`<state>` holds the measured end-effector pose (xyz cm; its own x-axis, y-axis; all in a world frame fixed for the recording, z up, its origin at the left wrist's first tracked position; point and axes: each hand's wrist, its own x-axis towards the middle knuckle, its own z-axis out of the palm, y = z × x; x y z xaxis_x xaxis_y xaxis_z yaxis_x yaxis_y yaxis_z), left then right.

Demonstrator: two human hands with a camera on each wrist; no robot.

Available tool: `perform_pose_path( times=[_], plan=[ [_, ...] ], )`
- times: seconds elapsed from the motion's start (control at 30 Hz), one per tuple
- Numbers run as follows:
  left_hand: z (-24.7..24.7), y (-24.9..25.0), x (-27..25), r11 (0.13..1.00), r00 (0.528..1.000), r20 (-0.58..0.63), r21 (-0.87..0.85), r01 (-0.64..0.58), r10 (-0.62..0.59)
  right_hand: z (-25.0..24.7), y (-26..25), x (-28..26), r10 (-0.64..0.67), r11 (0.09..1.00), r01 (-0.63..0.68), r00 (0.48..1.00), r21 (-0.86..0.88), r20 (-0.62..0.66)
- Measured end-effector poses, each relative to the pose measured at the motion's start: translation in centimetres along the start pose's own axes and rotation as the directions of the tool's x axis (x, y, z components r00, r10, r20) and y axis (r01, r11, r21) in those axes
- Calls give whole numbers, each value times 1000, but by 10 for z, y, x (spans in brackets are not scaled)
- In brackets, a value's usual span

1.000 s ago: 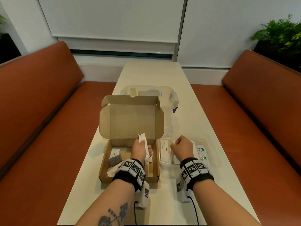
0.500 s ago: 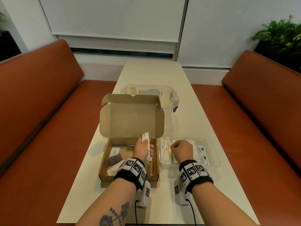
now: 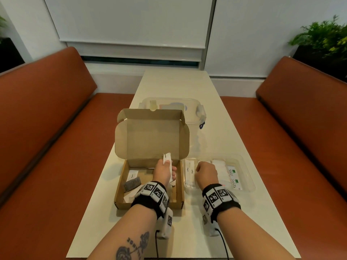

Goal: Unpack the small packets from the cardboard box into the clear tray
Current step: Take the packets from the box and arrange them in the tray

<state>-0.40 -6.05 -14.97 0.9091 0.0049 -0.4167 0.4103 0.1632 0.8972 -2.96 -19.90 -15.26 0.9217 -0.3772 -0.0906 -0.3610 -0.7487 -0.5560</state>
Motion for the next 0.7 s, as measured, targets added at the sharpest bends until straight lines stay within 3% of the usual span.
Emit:
perform_pose_path(
  times=[0.53, 0.7],
  plan=[
    [4, -1, -4, 1000, 1000, 23, 3, 1, -1, -6, 3, 0, 15, 992, -3, 995, -123, 97],
    [6, 5, -9, 990, 996, 79, -132, 40, -29, -14, -12, -7, -60, 996, 62, 998, 61, -37]
  ],
)
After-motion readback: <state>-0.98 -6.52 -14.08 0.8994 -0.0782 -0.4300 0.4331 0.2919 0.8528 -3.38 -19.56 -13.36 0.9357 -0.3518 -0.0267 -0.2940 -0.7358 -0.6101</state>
